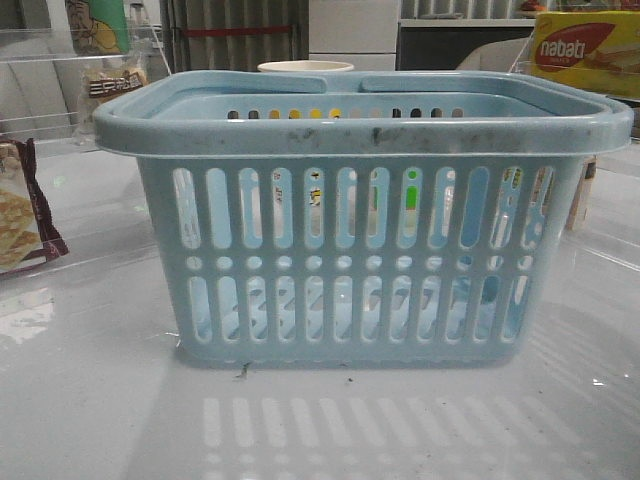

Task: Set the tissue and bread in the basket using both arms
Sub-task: 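Grasp the white tissue pack with the right gripper and carry it over the basket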

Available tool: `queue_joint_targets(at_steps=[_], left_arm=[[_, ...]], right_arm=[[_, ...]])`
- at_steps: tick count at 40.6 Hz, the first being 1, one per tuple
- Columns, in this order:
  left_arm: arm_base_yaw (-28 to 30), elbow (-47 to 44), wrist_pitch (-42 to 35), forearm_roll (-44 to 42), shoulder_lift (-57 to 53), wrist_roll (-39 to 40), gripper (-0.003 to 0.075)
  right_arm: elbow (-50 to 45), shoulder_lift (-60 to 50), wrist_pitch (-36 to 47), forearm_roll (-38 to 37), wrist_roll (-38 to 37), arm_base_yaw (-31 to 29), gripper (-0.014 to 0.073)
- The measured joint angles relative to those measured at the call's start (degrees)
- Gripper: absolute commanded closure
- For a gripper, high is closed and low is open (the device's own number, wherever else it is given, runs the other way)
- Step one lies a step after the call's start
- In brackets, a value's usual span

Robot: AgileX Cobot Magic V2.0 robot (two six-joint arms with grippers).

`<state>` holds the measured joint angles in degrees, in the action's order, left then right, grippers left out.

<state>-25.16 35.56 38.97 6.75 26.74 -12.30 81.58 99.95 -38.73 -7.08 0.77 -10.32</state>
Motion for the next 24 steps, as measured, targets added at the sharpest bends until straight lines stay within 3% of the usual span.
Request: queue_joint_targets(at_steps=[8,19,24], left_arm=[[0.0,0.0,0.0,0.0,0.0,0.0,0.016],[0.0,0.0,0.0,0.0,0.0,0.0,0.016],[0.0,0.0,0.0,0.0,0.0,0.0,0.016]], right_arm=[[0.9,2.7,2.4,-0.9,0.0,0.0,0.014],[0.9,4.4,4.1,-1.0,0.0,0.0,0.0375],[0.9,4.2,4.1,-1.0,0.0,0.0,0.0401]])
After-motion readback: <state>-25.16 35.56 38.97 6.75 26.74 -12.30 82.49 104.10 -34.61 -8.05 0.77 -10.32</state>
